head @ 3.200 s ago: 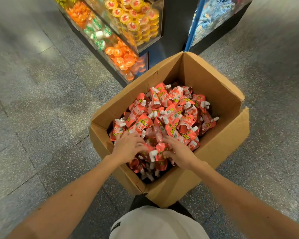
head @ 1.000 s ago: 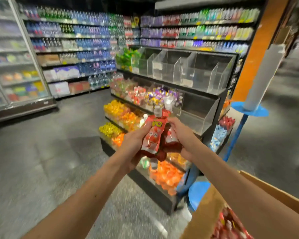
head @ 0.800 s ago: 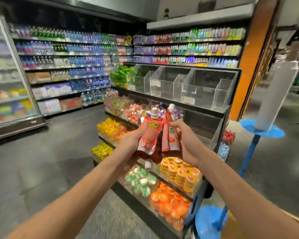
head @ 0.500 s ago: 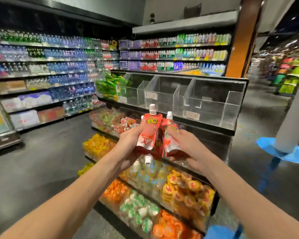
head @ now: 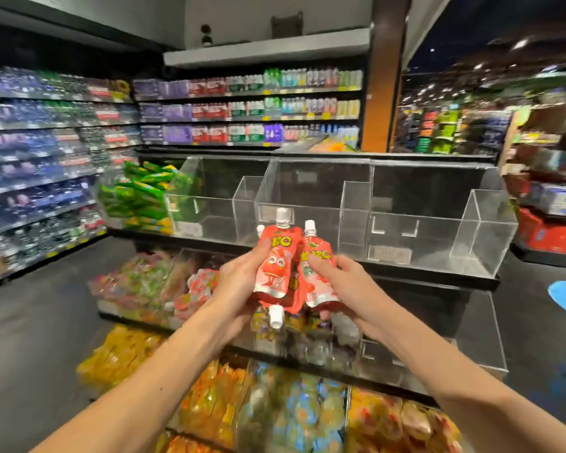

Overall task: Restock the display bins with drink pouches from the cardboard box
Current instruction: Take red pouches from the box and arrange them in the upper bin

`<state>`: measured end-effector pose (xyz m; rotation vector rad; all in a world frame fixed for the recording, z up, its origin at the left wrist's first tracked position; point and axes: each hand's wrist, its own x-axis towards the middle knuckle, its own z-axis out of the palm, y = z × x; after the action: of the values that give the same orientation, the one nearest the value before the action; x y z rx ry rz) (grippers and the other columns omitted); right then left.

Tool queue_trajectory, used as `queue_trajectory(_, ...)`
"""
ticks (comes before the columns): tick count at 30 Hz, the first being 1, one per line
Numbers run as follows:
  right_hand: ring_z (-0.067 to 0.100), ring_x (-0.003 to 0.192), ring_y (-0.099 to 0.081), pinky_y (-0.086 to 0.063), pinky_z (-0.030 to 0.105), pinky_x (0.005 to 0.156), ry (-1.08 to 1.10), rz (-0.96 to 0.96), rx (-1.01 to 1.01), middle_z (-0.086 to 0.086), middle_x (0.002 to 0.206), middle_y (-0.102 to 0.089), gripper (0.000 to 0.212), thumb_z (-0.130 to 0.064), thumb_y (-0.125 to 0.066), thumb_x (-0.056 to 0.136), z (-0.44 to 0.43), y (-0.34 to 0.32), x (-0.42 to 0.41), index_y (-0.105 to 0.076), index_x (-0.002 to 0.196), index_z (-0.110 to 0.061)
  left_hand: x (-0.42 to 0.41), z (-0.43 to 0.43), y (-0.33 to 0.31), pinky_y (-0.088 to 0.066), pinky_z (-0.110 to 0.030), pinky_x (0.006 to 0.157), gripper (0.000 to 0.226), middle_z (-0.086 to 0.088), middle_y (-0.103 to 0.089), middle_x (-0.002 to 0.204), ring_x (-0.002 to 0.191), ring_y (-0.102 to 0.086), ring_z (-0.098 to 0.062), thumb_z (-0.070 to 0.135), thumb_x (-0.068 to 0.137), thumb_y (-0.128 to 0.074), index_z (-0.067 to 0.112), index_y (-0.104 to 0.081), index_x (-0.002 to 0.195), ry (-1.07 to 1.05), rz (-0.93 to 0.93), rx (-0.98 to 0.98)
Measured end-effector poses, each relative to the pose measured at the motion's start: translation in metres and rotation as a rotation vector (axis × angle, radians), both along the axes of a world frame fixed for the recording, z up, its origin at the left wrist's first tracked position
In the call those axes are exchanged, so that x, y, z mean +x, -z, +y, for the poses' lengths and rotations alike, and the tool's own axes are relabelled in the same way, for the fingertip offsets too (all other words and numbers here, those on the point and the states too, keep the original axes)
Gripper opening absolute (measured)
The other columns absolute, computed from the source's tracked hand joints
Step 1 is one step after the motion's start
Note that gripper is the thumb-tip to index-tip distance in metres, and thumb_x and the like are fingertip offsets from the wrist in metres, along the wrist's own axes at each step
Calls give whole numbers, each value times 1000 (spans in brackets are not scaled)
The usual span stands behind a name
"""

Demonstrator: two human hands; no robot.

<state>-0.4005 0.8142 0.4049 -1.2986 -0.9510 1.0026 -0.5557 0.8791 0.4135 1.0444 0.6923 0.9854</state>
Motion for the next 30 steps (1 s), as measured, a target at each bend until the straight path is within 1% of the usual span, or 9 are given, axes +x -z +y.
queue_trajectory(6,18,62,-62,-50,30,51,-28,128,16,10,83,-66,20,-4,-56,92,83,-22,12,-60,110,-9,7,100,-8,-57,-29,60,45,-15,-75,101,73,-70,-21,35,85,-71,0,-71,113,2,-53,-26)
queue_trajectory(9,19,68,-64,-55,31,59,-46,73,52,12,87,-68,19,-3,-57,93,125,-36,18,-63,110,-8,12,142,-15,-58,-30,66,36,-13,-76,98,74,-71,-21,35,89,-69,3,-75,105,-5,-48,37)
queue_trajectory(13,21,79,-72,-61,36,64,-7,10,79,15,101,-73,28,-7,-68,90,176,-55,29,-61,118,-4,23,190,-34,-53,-22,51,25,-2,-75,73,58,-69,-12,34,92,-69,11,-73,83,-41,-25,106)
queue_trajectory(15,23,81,-72,-63,41,70,23,3,81,16,101,-74,25,-8,-71,88,200,-64,37,-62,111,-5,27,213,-45,-57,-26,57,30,-5,-77,82,68,-73,-15,38,90,-70,8,-74,95,-47,-5,122)
queue_trajectory(18,20,68,-69,-60,37,65,88,-48,42,13,86,-71,14,-10,-69,91,240,-74,48,-67,103,-4,33,251,-58,-60,-32,68,39,-10,-78,94,81,-75,-21,39,88,-72,5,-72,107,-41,-2,125)
queue_trajectory(21,16,50,-63,-51,29,49,215,-90,-61,11,68,-66,11,-10,-70,90,279,-77,57,-67,97,-2,41,288,-66,-56,-25,61,29,-5,-78,86,72,-74,-15,37,91,-70,9,-73,100,18,23,177)
queue_trajectory(24,15,48,-59,-46,25,43,327,-196,-173,10,70,-65,20,-13,-76,85,313,-67,66,-66,100,-4,49,320,-69,-56,-25,59,32,-3,-78,88,75,-75,-15,40,91,-68,11,-72,105,97,64,200)
queue_trajectory(28,16,57,-57,-48,27,55,402,-451,-303,9,75,-61,27,-17,-82,78,347,-52,85,-69,96,-2,58,360,-66,-58,-28,65,39,-7,-78,95,85,-76,-20,41,92,-67,9,-71,113,180,64,219)
queue_trajectory(30,25,69,-66,-56,32,65,391,-630,-385,15,78,-66,29,-13,-81,77,363,-46,99,-71,97,4,64,374,-64,-61,-33,75,40,-10,-77,101,91,-75,-24,40,94,-64,7,-70,116,219,67,240)
